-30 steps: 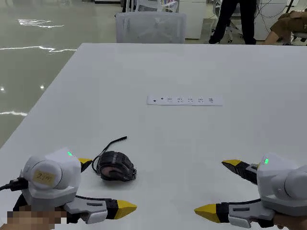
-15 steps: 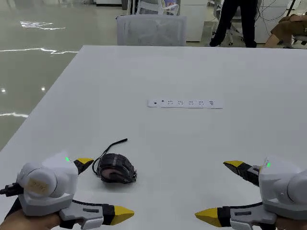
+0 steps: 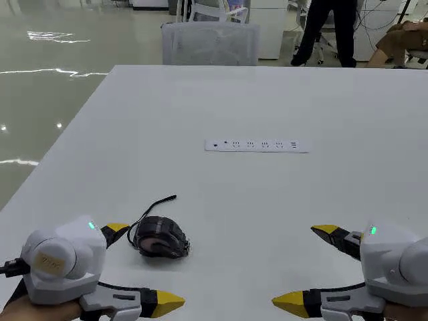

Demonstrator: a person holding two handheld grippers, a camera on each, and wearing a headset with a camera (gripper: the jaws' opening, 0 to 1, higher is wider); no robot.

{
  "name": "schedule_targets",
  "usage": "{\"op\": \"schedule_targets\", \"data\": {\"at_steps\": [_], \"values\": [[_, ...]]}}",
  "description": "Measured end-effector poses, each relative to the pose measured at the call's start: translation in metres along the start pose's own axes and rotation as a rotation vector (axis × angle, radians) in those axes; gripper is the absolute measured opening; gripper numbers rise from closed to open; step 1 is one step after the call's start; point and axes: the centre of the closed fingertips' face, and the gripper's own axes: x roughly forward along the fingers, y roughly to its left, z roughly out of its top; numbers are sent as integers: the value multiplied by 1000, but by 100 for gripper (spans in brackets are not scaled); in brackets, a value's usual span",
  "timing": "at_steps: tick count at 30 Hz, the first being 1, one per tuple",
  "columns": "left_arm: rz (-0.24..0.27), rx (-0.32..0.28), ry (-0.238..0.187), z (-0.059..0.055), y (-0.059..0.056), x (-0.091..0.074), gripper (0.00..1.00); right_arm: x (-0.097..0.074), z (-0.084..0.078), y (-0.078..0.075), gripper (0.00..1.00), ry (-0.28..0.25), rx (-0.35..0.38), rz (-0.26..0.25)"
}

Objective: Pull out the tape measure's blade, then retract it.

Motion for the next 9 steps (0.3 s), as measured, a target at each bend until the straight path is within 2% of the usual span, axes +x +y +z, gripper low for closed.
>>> {"op": "schedule_targets", "data": {"at_steps": [9], "values": [[11,-4,-7,1,3,-2,99,2,3,-1,94,-4,-2,-1]]}}
